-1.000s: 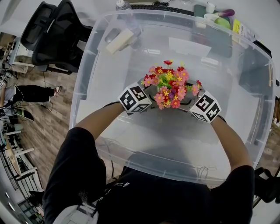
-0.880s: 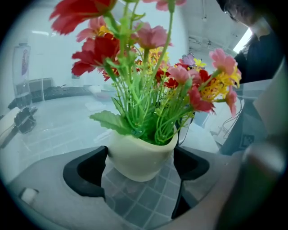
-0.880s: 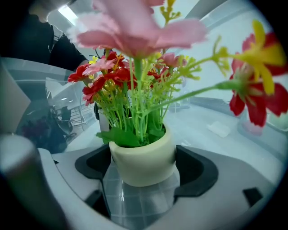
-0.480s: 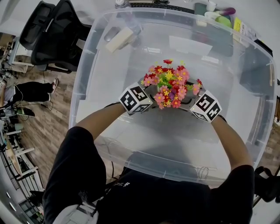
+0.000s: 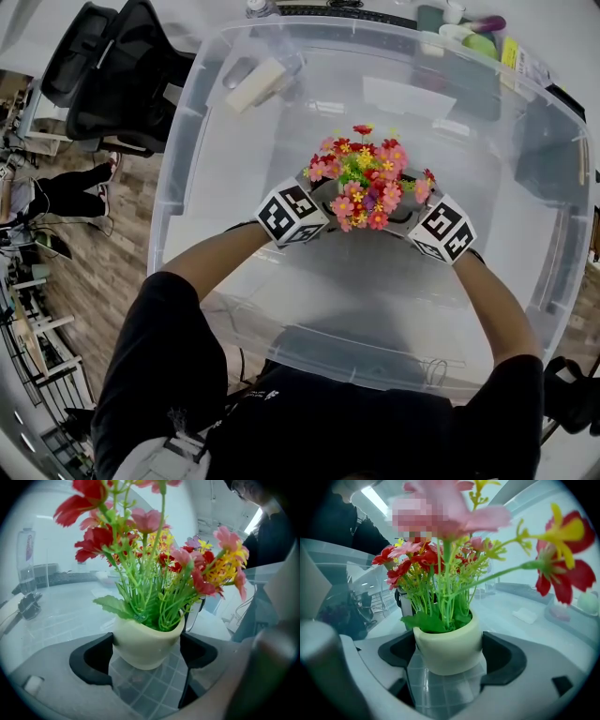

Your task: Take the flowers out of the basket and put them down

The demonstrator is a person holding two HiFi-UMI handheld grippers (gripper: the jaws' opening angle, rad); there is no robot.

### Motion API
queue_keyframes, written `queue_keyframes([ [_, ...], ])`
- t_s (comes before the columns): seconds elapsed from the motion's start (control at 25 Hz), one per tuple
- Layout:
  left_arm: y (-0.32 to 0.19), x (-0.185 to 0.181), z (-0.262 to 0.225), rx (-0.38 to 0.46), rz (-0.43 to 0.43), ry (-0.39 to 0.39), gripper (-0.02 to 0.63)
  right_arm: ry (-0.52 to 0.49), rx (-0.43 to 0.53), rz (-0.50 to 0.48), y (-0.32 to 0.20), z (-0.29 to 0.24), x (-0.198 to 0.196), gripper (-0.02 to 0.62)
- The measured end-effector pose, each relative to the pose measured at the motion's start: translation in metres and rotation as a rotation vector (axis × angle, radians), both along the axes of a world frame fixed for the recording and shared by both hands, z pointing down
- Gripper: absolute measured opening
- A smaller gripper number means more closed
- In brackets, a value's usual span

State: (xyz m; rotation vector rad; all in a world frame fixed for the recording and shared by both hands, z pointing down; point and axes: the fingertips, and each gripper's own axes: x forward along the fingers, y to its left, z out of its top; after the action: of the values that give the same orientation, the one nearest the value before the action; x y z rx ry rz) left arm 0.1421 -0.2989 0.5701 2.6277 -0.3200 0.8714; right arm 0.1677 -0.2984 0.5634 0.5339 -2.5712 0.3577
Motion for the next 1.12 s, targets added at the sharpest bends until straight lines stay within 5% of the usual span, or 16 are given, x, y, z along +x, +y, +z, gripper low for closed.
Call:
queue_keyframes([
  [1.12,-0.011,0.012,-0.029,0.034,0.017,0.021,0.451,-0.003,0.028,0.033,-0.01,-0.029,0.012,0.445],
])
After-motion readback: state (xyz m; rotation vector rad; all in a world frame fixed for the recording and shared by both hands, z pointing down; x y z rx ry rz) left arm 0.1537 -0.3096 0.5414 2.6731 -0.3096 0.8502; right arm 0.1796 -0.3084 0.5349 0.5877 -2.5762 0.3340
